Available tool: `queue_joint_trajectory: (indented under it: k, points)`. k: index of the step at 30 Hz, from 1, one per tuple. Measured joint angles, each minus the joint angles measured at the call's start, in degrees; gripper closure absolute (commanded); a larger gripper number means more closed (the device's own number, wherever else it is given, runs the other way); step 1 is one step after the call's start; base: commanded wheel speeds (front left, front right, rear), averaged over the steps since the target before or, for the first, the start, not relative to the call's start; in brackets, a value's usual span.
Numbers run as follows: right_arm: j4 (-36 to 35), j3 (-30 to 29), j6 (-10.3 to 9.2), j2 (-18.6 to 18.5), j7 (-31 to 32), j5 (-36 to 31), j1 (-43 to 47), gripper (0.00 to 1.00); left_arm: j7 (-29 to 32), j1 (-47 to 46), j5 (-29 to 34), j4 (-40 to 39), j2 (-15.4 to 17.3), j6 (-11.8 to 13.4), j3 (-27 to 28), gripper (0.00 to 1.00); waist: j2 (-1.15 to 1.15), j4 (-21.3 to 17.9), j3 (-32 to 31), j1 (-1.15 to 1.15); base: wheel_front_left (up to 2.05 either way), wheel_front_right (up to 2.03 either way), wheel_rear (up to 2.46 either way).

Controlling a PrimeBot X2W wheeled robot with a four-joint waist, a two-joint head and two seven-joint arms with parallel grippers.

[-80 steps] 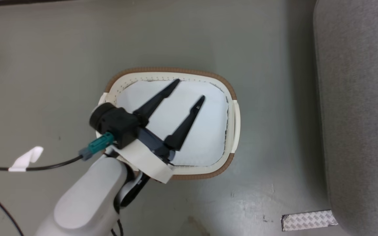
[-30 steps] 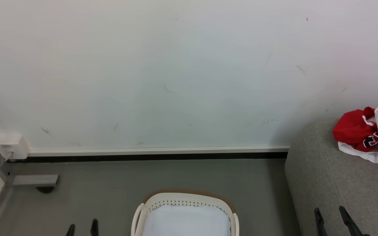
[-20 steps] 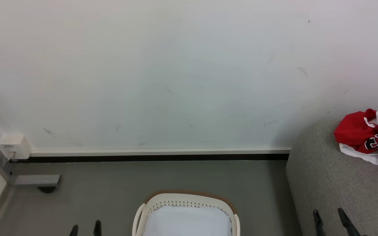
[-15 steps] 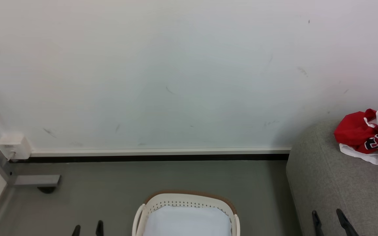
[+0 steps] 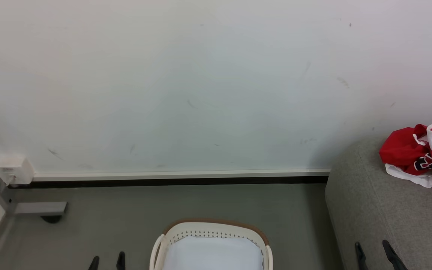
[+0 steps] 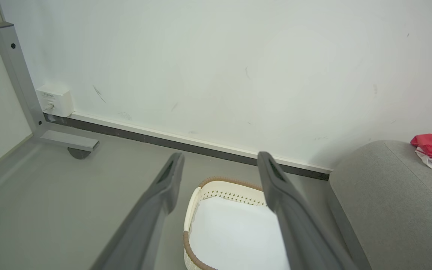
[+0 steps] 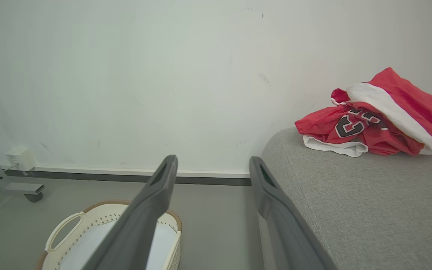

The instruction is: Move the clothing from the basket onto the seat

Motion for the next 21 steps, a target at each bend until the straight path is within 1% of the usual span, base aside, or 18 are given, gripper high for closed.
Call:
queue_joint_trajectory:
  k: [21]
  points:
    - [0.56,0.19,0.0,0.0,0.0,0.03,0.01,0.0,0.0,-0.02,-0.35,0.57,0.3,0.0,-1.12,0.0,0.0,-2.3,-0.7,0.0,0.0,0.0,0.0]
